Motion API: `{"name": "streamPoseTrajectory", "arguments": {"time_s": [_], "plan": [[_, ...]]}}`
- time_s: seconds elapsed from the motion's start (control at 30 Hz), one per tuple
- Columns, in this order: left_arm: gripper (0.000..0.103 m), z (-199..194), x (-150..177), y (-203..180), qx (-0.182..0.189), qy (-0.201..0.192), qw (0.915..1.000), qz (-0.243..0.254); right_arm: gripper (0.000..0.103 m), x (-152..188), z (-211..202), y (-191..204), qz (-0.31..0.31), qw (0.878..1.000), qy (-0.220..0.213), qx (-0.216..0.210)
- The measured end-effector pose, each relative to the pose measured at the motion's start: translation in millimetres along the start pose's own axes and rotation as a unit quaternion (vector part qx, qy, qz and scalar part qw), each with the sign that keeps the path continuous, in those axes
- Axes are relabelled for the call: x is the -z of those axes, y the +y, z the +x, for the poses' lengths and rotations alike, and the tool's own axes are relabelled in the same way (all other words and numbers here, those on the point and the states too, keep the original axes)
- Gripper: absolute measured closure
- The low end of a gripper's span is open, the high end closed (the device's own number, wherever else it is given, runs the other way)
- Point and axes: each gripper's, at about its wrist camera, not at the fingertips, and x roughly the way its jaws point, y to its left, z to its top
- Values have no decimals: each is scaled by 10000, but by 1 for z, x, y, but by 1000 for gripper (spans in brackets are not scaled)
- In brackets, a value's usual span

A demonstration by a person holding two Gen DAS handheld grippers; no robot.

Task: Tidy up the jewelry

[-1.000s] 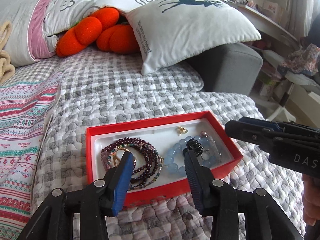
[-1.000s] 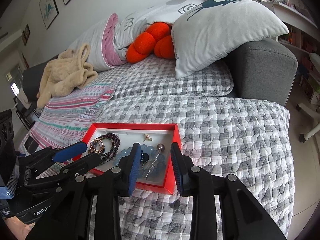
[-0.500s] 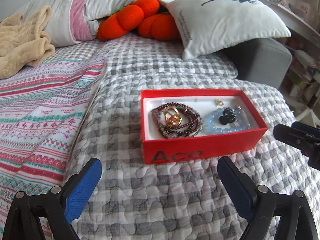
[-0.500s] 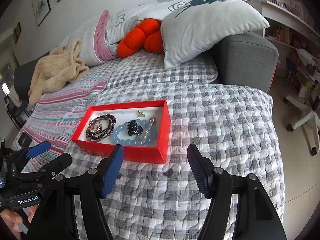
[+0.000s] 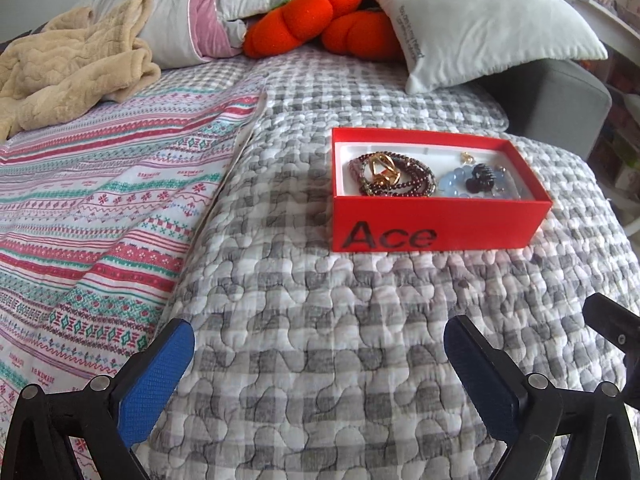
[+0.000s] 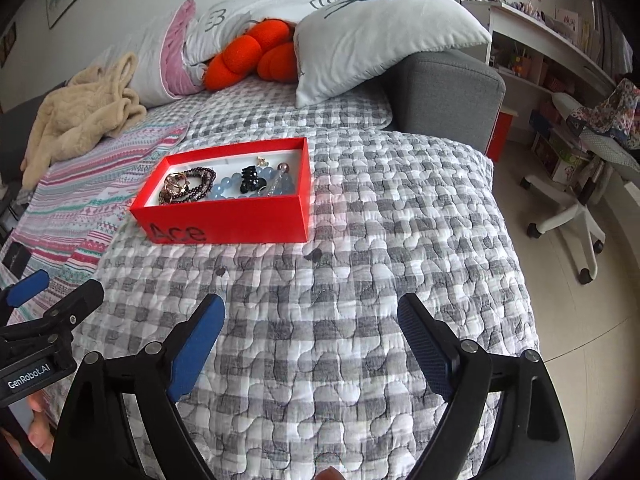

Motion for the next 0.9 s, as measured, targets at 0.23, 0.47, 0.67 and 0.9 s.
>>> {"name": "streamPoseTrajectory", "arguments": {"time_s": [0.23, 0.47, 0.67, 0.9], "plan": [[1, -3, 9, -4, 30, 52, 10000, 55, 13, 11, -3, 3, -74, 9999, 57, 91], [1, 2, 14, -3, 20, 115, 9999, 86, 13, 10, -2, 5, -65, 9998, 60, 177], [1, 8, 13, -3, -1, 157, 9998, 103, 13, 7, 7, 11, -52, 9998, 163, 119], [1, 12, 13, 5, -64, 180, 9998, -2, 13, 6, 11, 10, -30, 9997, 158, 176]]}}
